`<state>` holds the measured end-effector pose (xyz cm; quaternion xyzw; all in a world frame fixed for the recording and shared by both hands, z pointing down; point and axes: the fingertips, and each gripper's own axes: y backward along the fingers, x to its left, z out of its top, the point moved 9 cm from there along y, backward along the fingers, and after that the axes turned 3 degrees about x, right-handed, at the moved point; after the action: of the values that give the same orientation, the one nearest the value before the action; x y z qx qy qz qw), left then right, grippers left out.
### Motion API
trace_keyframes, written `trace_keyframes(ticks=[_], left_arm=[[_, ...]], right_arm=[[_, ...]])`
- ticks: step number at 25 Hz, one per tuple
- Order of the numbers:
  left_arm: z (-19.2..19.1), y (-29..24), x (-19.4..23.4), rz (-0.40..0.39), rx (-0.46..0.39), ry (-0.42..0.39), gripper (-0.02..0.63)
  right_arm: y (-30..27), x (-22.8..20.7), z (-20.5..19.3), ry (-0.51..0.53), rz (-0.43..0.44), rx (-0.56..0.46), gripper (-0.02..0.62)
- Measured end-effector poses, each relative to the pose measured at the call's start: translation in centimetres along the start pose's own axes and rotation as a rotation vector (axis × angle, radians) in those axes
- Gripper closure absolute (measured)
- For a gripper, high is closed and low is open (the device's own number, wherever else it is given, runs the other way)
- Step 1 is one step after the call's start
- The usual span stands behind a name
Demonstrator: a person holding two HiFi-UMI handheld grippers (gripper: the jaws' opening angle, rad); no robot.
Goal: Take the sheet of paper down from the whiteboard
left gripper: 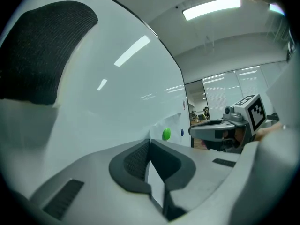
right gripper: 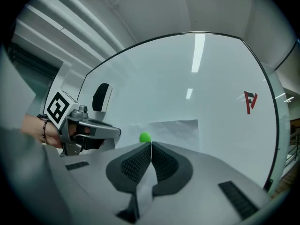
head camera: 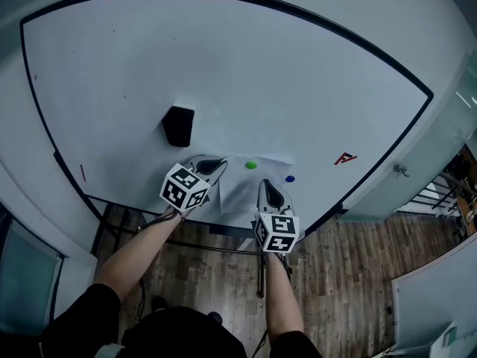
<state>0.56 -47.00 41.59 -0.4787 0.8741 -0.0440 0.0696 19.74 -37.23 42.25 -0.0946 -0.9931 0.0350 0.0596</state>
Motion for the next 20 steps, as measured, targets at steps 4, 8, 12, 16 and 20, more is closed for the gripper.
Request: trace_keyframes(ticks=[4,8,12,16,20], left_arm=[[0.0,0.2,0.1,-0.034,-0.004,0.003,0.586],[0.2,0.3,0.1,-0.056,-0.012,0.005,0.586],[0.3,0.3,0.1,-0.065,-0.019,0.004,0.585],[0.2,0.3,0.2,-0.077,-0.019,0.001,0.584],[0.2,0.2,0.4,-0.082,-0.019,-0.013,0.584]], right_arm=[[-0.9,1.0,0.8,0.02,-0.005,-0.019,0.571],[-1.9,1.8,1.4,0.029,-0.028,-0.02,0.565],[-3.4,2.2,1.5,0.037,-0.06,0.005,0.448],[-4.5,2.8,1.3,0.064,-0.105,0.022,0.448],[-5.2,3.3,1.2,0.078,-0.151,0.034,0.448]])
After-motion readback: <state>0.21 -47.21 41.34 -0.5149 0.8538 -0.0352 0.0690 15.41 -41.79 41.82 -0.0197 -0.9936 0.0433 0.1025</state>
